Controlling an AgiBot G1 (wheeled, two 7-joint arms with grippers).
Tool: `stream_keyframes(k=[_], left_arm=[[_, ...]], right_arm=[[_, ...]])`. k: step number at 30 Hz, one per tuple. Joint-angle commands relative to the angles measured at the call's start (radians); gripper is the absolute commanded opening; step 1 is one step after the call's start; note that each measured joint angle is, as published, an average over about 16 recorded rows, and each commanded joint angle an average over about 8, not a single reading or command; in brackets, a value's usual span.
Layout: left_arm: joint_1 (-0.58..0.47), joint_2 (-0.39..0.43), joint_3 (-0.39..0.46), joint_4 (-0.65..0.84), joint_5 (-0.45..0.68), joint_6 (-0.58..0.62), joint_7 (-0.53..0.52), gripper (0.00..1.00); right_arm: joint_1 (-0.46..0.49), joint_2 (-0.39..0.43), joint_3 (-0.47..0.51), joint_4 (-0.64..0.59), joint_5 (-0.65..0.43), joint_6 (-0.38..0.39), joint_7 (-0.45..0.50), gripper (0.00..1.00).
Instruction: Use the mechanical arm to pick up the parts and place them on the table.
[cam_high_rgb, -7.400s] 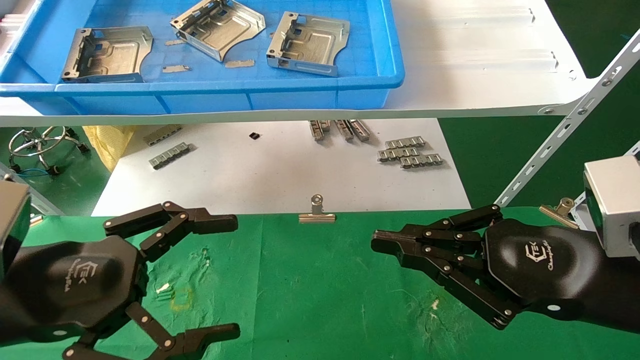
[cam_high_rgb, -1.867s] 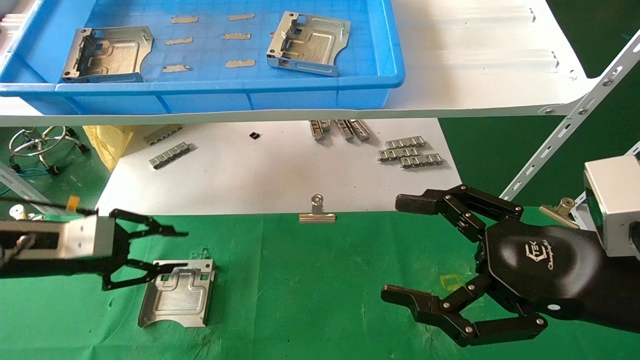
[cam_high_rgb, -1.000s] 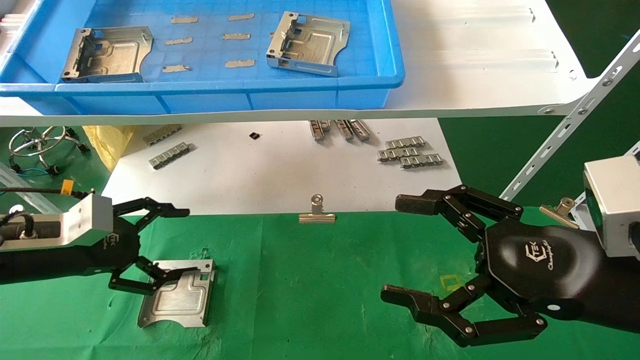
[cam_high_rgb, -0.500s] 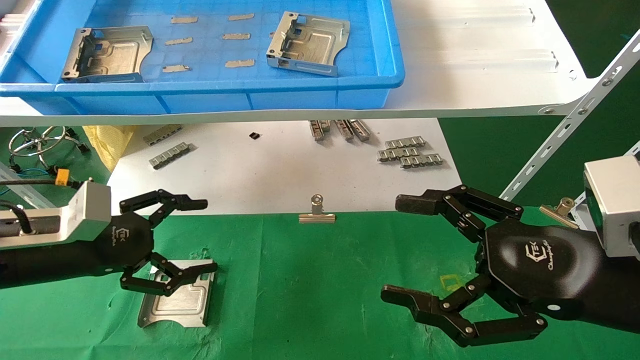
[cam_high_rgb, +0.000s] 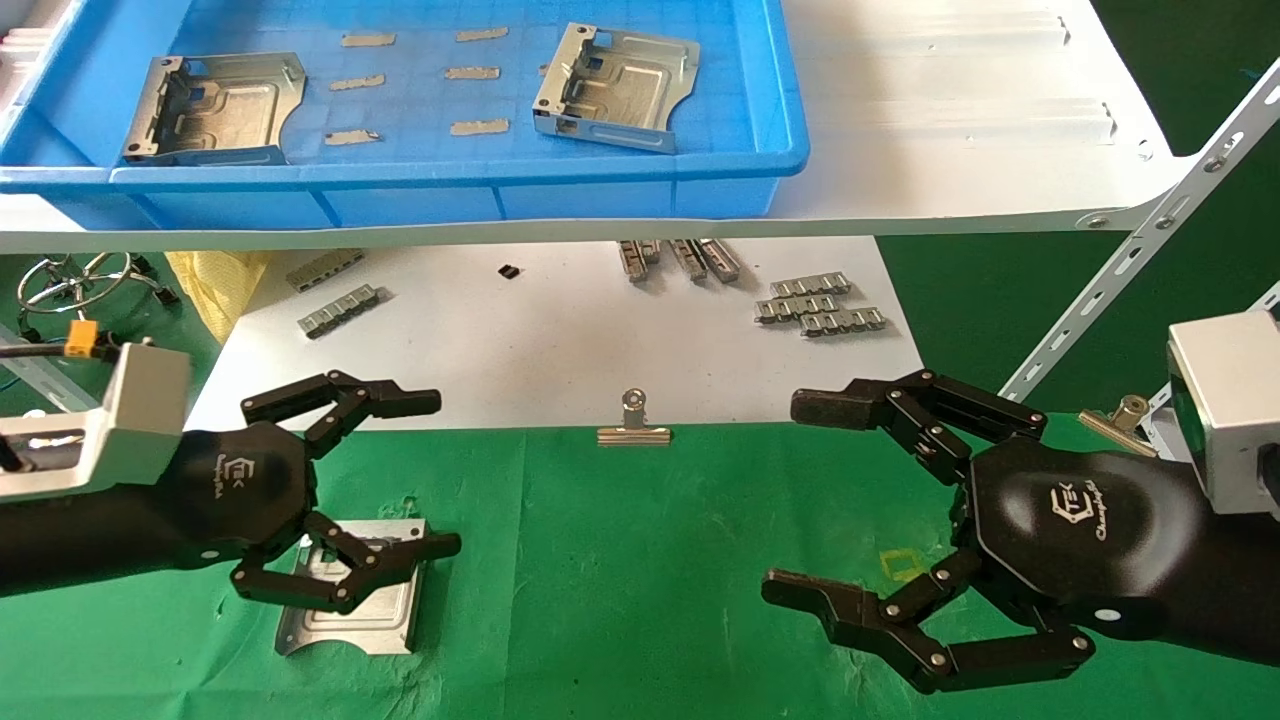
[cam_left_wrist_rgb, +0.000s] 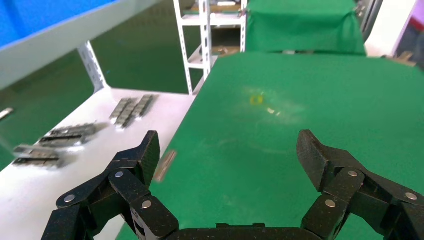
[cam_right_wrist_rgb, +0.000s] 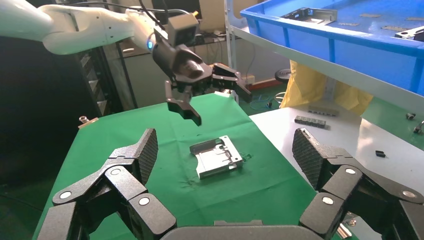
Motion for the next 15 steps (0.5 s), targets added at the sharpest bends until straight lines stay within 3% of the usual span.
stream_keyframes(k=[1,15], left_arm=[[0.019,-0.007,-0.020,-0.038,-0.009,-0.003,-0.028,1.00],[0.153,-0.056,-0.162,-0.306,-0.074,-0.028,-0.224,1.00]], right_arm=[[0.000,0.000,0.000,0.000,0.000,0.000,0.000,1.00],[0.000,0.000,0.000,0.000,0.000,0.000,0.000,1.00]])
